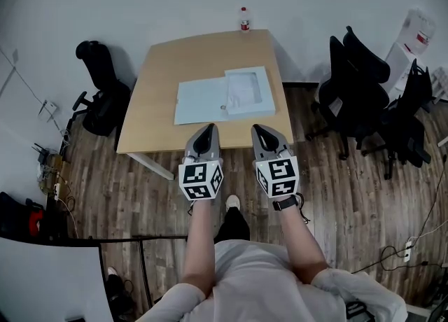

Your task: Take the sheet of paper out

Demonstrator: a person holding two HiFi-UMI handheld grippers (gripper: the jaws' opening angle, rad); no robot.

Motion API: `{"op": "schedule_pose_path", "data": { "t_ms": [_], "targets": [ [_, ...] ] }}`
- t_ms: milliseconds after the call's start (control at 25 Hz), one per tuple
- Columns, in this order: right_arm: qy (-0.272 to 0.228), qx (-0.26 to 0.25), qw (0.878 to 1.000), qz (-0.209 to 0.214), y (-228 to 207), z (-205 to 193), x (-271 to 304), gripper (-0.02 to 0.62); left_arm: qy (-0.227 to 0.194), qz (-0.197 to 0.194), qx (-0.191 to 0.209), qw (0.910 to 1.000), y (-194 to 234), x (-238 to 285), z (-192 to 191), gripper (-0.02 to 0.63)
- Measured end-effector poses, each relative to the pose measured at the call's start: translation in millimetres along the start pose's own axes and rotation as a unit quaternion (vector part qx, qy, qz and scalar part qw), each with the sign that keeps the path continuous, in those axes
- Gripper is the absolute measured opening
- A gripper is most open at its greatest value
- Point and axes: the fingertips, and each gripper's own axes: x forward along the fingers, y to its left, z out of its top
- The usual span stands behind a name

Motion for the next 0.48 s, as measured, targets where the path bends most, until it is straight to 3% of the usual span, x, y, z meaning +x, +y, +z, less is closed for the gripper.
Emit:
{"op": "schedule_pose_path", "data": {
  "t_ms": [480],
  "targets": [
    [0.025,-0.009,0.999,-0.019,-40.1,4.8,152.1,0.012,0.017,-0.036,-0.033,0.9987,91.3,137.7,1.1,0.009]
  ]
}}
